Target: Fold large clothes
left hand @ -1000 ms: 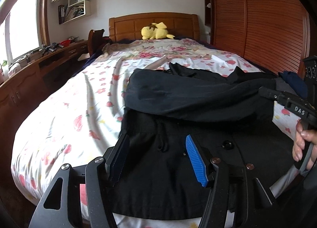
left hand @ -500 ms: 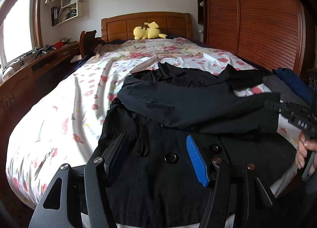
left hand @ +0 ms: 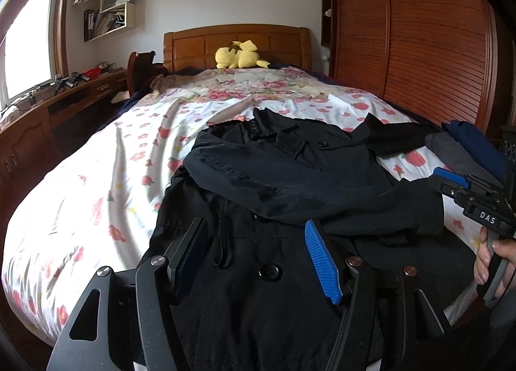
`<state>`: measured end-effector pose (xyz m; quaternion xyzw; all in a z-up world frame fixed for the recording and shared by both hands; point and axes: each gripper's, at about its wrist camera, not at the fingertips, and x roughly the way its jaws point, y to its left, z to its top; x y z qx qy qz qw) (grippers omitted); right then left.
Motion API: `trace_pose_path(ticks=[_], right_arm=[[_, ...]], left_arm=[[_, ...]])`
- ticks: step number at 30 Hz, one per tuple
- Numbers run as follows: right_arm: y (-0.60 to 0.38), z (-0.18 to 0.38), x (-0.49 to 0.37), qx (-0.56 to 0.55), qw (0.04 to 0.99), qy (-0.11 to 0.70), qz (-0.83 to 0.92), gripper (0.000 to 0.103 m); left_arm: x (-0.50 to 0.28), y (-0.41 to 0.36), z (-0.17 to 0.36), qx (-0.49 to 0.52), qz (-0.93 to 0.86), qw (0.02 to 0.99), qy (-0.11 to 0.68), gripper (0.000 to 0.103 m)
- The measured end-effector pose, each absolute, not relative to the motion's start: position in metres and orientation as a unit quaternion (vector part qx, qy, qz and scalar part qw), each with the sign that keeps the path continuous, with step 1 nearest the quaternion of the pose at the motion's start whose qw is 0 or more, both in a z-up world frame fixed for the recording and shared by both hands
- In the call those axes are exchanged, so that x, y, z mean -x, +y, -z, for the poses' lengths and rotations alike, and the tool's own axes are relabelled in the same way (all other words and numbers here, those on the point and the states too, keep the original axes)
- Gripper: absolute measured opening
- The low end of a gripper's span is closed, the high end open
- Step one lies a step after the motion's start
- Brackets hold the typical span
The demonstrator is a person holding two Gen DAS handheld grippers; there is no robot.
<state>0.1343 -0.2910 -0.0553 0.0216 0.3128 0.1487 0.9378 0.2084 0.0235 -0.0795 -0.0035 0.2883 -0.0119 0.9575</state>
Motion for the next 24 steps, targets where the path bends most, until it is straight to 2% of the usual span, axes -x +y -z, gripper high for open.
trace_pose_path(ticks=[5, 12, 24], right_arm=[[-0.284, 0.052, -0.137, -0.026, 0.934, 0.311, -0.176, 0.042], [-0.270, 0.065, -0.143, 0.012, 0.920, 0.349, -0.180, 0.042], [-0.288, 0.036, -0.131, 0.023, 0.939, 0.317, -0.131, 0.042]], left_arm=[[-0.225, 0.019, 0.079, 0.003, 0.025, 0.956, 0.293, 0.065], [-0.254, 0.011, 0.079, -0.016, 0.039, 0.958, 0.285, 0.065], [-0.279, 0.010, 0.099, -0.007, 0.067, 0.957, 0.283, 0.065]])
